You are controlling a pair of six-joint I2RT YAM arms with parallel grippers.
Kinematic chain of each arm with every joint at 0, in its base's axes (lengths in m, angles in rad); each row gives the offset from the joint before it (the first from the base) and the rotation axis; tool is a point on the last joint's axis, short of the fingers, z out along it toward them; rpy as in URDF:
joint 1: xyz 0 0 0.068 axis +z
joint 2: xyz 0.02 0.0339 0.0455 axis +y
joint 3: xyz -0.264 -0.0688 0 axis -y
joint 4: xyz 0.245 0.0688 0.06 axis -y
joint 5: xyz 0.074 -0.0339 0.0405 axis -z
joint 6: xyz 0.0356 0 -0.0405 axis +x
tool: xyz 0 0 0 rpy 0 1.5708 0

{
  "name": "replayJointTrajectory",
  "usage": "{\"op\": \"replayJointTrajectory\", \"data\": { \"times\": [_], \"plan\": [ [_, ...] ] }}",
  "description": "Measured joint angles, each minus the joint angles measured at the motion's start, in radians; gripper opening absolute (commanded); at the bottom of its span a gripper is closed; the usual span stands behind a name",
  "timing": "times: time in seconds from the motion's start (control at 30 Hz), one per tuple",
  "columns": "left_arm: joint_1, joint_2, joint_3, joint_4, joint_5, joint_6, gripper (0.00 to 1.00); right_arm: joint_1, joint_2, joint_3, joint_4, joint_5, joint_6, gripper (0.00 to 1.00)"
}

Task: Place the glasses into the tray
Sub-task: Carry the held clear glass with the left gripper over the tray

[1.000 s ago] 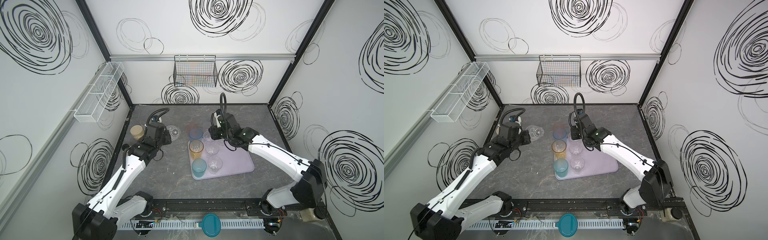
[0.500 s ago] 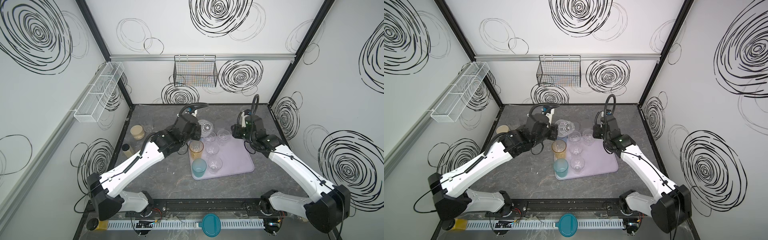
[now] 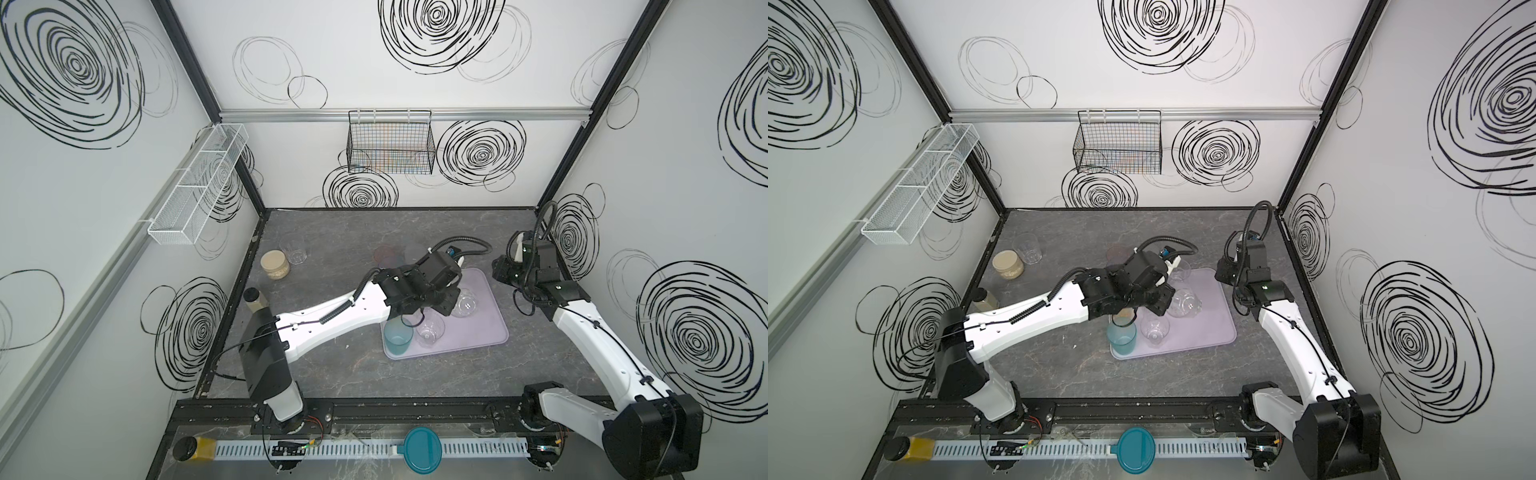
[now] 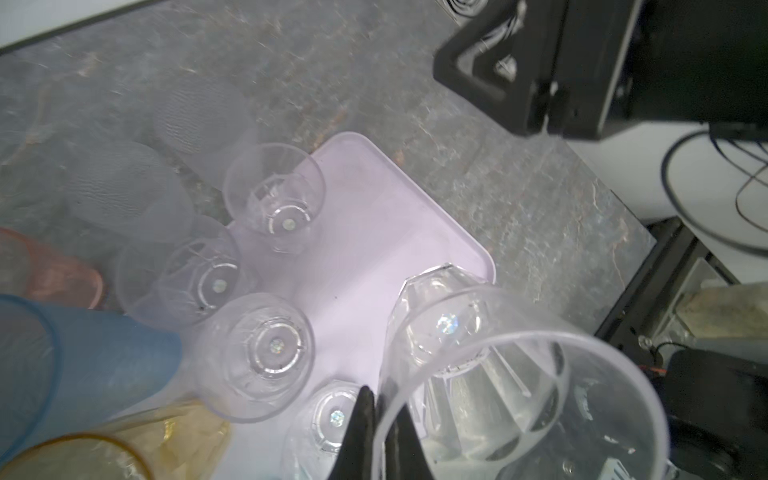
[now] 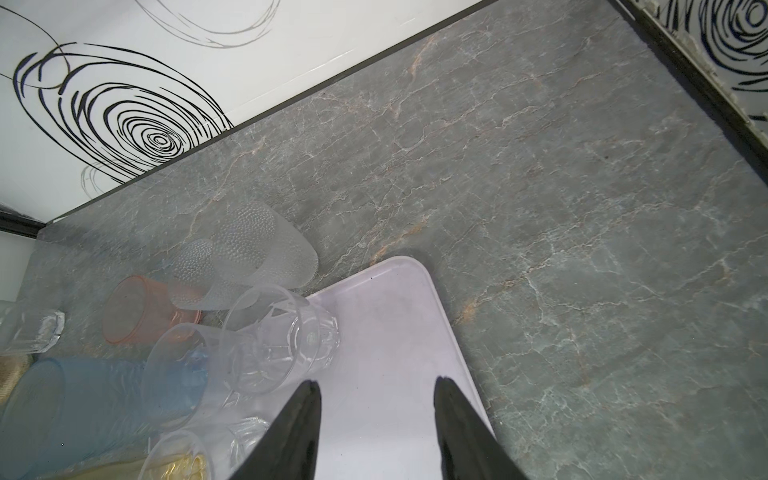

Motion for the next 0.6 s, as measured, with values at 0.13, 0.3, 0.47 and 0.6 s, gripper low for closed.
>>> {"op": "replayJointTrajectory", "data": {
  "times": [0.13,0.3,0.47,0.6],
  "plan": [
    [0.009,0.076,0.015,-0.005,0.016,0.015,0.0,-0.018,0.003,0.0,0.001,-0.013,-0.008,0.49],
    [0.06,0.179,0.045,-0.01,0.018,0.04,0.0,-0.022,0.003,-0.006,0.017,-0.034,-0.014,0.49],
    [0.096,0.27,0.102,-0.024,0.014,0.064,0.0,-0.023,0.003,-0.021,0.028,-0.055,-0.014,0.49],
    [0.101,0.336,0.182,-0.037,0.006,0.084,0.0,-0.023,0.003,-0.027,0.037,-0.066,-0.013,0.49]
  ]
}}
